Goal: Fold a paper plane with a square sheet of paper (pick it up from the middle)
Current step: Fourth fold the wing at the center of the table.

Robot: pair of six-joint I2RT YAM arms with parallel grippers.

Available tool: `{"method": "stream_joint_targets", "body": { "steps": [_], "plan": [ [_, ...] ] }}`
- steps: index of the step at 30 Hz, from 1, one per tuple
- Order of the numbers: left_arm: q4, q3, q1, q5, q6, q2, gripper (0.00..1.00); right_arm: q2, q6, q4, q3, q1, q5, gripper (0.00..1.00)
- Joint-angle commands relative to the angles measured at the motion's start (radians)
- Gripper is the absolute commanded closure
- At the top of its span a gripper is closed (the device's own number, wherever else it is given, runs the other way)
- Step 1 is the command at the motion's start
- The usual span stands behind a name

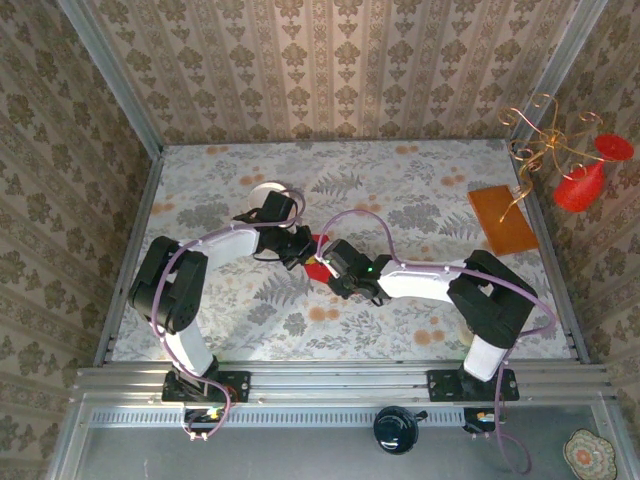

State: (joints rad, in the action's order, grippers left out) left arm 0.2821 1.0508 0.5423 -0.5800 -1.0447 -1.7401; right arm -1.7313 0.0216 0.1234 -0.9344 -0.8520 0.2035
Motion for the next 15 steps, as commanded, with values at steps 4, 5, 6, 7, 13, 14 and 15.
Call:
{"method": "stream_joint_targets", "body": {
  "steps": [4,5,6,7,13,14,15],
  "plan": [
    [0.028,0.018,-0.013,-0.014,-0.002,-0.004,0.92,-0.03,-0.005,0.021,-0.03,-0.004,0.006,0.88],
    [0.034,0.018,-0.016,-0.011,0.003,-0.001,0.87,-0.027,-0.005,0.024,-0.029,-0.003,-0.006,0.89],
    [0.039,0.018,-0.02,-0.007,0.007,0.003,0.81,-0.026,-0.005,0.029,-0.029,-0.003,-0.018,0.89],
    [0.05,0.018,-0.026,-0.001,0.016,0.008,0.74,-0.026,-0.003,0.036,-0.032,-0.001,-0.036,0.9],
    [0.119,0.025,-0.08,0.05,0.084,0.066,0.55,-0.044,0.029,0.066,-0.047,0.017,-0.156,0.92],
    [0.131,0.026,-0.11,0.059,0.095,0.077,0.54,-0.05,0.036,0.076,-0.053,0.022,-0.171,0.92],
    [0.142,0.023,-0.126,0.068,0.105,0.091,0.53,-0.06,0.042,0.09,-0.062,0.027,-0.195,0.93]
  ]
}}
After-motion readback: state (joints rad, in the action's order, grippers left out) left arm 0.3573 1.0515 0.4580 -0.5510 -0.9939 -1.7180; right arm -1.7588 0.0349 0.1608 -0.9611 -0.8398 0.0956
